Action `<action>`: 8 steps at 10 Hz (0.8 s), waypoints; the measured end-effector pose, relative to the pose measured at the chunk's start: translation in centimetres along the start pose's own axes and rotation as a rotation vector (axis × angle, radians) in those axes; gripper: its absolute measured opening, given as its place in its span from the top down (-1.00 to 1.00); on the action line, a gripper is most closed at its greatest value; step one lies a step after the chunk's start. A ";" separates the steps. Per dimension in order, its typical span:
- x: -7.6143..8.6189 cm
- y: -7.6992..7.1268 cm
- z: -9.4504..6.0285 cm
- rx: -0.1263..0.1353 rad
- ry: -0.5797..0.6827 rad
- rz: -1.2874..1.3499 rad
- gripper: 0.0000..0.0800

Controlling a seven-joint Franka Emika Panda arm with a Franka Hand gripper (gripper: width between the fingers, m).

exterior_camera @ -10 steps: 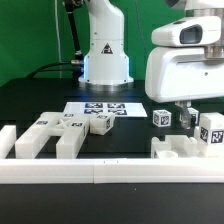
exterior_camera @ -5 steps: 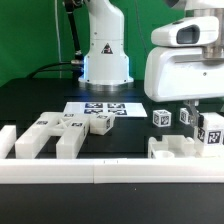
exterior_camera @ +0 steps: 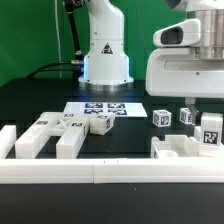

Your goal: Assemble chair

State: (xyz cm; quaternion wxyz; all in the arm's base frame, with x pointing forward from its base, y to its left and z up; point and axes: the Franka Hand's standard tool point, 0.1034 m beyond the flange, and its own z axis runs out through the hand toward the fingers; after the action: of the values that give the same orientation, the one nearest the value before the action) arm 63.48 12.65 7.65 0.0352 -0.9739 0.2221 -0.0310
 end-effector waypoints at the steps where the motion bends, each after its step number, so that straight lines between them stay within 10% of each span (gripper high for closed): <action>1: 0.0 -0.1 0.1 0.006 0.013 0.118 0.27; 8: -0.1 -0.1 0.1 0.023 -0.007 0.693 0.27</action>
Offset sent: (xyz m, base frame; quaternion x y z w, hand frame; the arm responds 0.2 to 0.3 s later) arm -0.0029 0.0072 -0.0022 0.0091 -0.0240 0.2776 0.9604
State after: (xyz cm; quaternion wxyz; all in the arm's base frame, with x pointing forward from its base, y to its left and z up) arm 63.41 12.80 7.55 0.0553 -0.8401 0.5393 -0.0165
